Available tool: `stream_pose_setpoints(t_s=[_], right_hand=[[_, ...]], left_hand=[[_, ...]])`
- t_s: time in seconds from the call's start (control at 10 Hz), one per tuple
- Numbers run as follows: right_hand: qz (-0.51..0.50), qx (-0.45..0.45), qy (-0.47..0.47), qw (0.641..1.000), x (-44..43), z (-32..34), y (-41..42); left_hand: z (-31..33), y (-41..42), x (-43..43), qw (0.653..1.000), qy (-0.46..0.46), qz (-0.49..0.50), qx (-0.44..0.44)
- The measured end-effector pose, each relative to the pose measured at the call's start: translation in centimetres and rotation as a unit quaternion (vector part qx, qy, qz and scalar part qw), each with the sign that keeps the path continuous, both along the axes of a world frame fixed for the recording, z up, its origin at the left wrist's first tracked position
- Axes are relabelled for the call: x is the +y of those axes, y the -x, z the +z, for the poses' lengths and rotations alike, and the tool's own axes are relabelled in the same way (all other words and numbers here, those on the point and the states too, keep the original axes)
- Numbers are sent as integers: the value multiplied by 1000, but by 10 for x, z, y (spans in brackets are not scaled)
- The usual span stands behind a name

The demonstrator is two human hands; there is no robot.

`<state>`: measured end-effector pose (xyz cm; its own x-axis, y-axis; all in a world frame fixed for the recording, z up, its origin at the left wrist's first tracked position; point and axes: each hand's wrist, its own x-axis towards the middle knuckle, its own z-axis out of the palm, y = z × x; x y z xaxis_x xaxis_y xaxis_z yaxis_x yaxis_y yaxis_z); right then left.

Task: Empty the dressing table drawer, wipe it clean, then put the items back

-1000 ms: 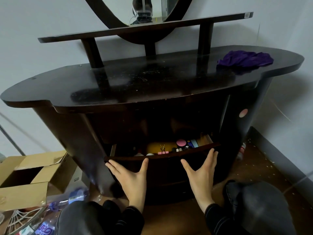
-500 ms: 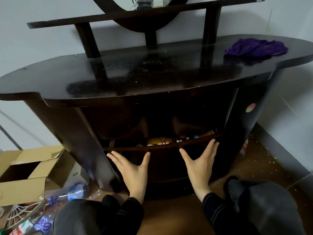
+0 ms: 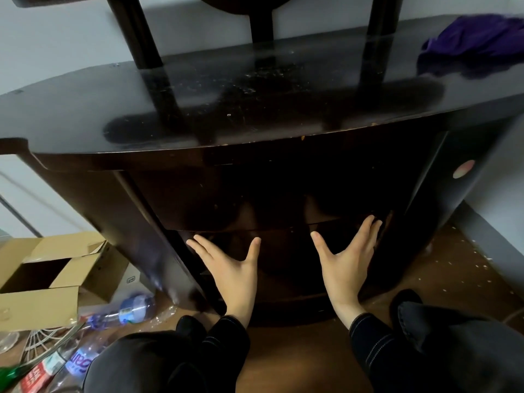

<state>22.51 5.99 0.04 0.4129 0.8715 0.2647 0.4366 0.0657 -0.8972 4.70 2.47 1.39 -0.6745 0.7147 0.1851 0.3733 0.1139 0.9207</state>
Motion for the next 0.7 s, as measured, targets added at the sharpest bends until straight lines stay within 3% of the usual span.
stream_pose_setpoints(t_s=[0.3,0.5,0.6,0.7], right_hand=[[-9,-36,3,999,10,-10,5],[38,-48,45,997,-5,11,-7],[78,18,105,991,-9,27,-12],[162,114,201,959,-12,50,-23]], left_hand=[[-14,0,6,999,-1,7,54],[2,2,-8,997,60,-45,27],[12,-5,-25,993,99,-61,35],[22,-10,-44,982,114,-99,116]])
